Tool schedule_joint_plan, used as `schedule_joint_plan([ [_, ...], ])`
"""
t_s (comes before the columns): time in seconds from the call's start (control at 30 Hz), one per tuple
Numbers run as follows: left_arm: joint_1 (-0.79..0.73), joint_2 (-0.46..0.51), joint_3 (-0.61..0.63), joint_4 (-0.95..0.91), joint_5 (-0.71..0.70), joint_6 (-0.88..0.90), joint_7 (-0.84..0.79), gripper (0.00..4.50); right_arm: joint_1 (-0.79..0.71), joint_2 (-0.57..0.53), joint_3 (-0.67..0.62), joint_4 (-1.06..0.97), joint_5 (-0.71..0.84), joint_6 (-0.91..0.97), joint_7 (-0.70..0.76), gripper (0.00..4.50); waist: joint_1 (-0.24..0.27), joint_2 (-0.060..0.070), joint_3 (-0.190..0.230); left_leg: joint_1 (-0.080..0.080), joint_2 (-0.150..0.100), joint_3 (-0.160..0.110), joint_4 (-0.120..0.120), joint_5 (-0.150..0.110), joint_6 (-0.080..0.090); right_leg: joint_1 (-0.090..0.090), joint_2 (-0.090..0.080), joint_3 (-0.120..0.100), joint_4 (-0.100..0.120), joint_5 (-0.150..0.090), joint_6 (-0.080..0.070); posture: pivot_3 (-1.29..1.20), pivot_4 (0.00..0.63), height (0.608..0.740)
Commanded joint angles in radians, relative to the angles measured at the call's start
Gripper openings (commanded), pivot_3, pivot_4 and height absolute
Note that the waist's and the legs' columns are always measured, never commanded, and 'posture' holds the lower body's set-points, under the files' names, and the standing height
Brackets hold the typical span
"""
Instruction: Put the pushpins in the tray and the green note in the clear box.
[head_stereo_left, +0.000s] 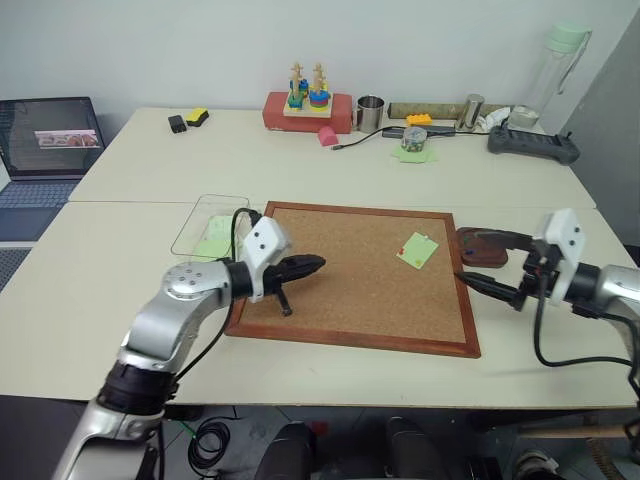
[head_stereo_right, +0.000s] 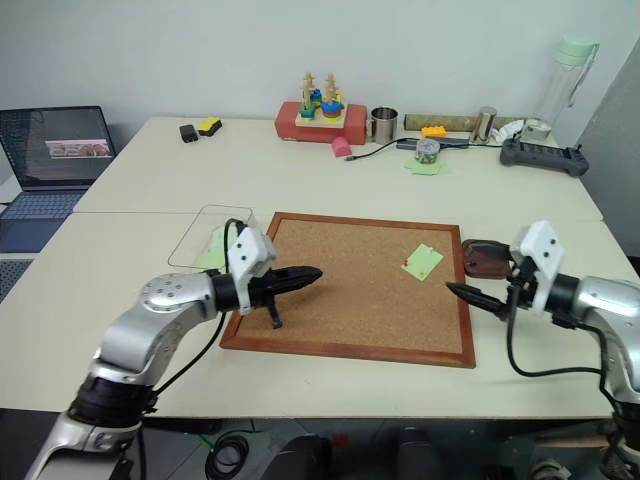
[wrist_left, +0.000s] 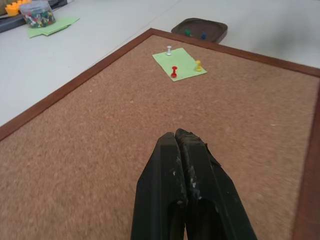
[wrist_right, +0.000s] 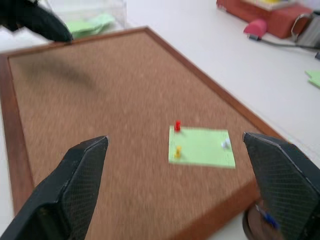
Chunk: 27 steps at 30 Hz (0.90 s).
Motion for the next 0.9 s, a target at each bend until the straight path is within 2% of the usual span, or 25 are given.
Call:
schedule_joint_plan([
  [0.03,-0.021,-0.061,-0.048,0.139,0.089,-0.145,0.003,0.02,-0.119,0.077,0.088,0.087,-0.092,-0.008,-0.111,4.50,-0.002,0.000,0.000,0.001,0.000,0.000,0.000,0.000,0.000,0.000,0.000,0.000,0.000,0.000,0.000,0.00,0.150,0.740],
  [0.23,-0.042,-0.159,-0.048,0.315,0.135,-0.242,0.032,0.02,-0.257,0.193,0.179,0.326,-0.220,-0.052,-0.226,4.50,0.000,0.000,0.000,-0.001,0.000,-0.001,0.000,0.000,0.000,-0.001,0.000,-0.001,0.000,0.000,0.000,0.00,0.150,0.740],
  [0.43,-0.020,-0.189,-0.062,0.372,0.172,-0.250,0.036,0.02,-0.337,0.267,0.194,0.539,-0.313,-0.153,-0.323,4.50,0.005,0.001,-0.001,0.000,-0.001,0.000,0.000,0.000,0.000,-0.001,0.000,0.000,0.001,0.000,0.000,0.00,0.150,0.740],
  [0.73,-0.004,-0.182,-0.052,0.357,0.191,-0.236,0.034,0.02,-0.334,0.294,0.163,0.608,-0.303,-0.196,-0.323,4.50,0.000,0.001,-0.001,0.001,-0.001,0.000,0.000,0.000,0.000,0.000,0.000,0.000,0.002,0.001,0.000,0.00,0.150,0.740],
  [0.9,-0.001,-0.181,-0.050,0.352,0.196,-0.228,0.033,0.00,-0.321,0.318,0.143,0.615,-0.296,-0.212,-0.335,3.69,-0.004,0.002,-0.002,0.002,-0.001,0.000,0.000,0.000,0.000,0.000,0.000,0.000,0.003,0.001,0.000,0.00,0.150,0.740],
])
